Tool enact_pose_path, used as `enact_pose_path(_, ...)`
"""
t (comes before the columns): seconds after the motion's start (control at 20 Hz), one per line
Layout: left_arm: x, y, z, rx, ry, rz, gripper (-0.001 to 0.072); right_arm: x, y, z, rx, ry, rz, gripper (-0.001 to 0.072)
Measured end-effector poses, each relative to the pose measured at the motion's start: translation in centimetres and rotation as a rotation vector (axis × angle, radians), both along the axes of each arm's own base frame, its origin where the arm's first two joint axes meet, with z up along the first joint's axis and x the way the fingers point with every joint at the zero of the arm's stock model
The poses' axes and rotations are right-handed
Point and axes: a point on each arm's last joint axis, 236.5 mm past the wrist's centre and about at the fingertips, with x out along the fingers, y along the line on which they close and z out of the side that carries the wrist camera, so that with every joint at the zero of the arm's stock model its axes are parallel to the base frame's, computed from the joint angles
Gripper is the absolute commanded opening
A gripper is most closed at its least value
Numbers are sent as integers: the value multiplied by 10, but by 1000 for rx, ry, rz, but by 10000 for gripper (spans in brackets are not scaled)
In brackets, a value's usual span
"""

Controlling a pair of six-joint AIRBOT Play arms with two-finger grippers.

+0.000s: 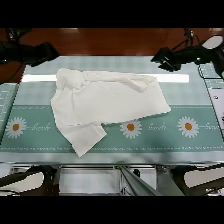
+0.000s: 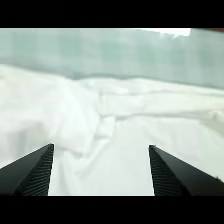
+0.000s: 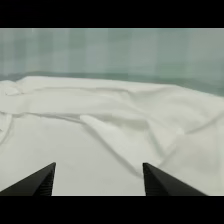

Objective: Fold the shirts.

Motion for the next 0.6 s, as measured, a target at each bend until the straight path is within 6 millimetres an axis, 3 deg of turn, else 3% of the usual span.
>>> enact_pose_path(0.1, -31, 27, -36, 51, 163, -1, 700, -28, -38, -5, -60, 82, 36, 624)
enact_pose_path(0.2, -72, 55, -77, 60, 349, 30, 700, -73, -83, -20, -151, 224, 48, 624)
enact_pose_path(0.3, -118, 72, -111, 10, 505, 84, 700, -114, -124, -35, -193, 318, -30, 624)
enact_pose_path(0.35, -139, 75, -124, -30, 558, 114, 700, -133, -135, -43, -188, 350, -71, 624)
enact_pose_path(0.45, -175, 72, -145, -118, 619, 174, 700, -162, -140, -59, -135, 355, -139, 624)
enact_pose_path(0.6, -205, 61, -168, -239, 628, 255, 700, -188, -122, -77, -27, 309, -184, 624)
